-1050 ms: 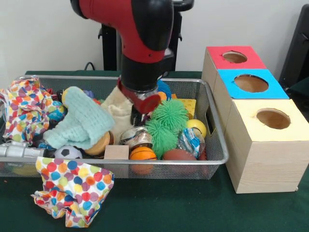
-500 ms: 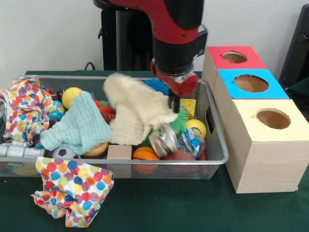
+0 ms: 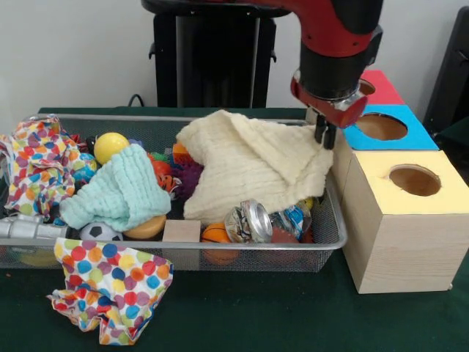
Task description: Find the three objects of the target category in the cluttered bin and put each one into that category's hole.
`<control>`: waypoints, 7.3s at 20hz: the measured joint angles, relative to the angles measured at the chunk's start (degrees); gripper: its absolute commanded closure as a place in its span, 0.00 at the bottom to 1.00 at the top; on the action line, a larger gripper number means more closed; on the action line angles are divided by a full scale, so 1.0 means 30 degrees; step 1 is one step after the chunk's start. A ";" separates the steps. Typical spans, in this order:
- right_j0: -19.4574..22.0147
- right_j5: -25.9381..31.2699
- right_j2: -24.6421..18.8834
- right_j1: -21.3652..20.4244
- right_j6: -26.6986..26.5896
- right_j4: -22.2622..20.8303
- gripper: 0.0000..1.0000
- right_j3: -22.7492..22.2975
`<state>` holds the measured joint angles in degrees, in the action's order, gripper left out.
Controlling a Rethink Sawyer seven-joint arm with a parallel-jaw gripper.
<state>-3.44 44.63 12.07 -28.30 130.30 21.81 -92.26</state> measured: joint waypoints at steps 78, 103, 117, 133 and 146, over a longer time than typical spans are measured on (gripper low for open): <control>0.1216 0.5357 0.3913 0.0921 0.1403 -0.2617 0.00 0.5512; 0.2087 -0.0363 0.4051 0.4007 0.1403 -0.4381 0.00 0.6984; 0.2190 -0.0367 0.4056 0.4724 0.1403 -0.4377 0.00 0.6823; 0.1458 -0.0373 0.5474 0.7086 0.1403 -0.4361 0.00 0.6760; 0.1055 -0.0371 0.6514 0.7195 0.1403 -0.4349 0.00 0.6536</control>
<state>-0.28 43.52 31.61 -6.71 134.51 8.76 -72.66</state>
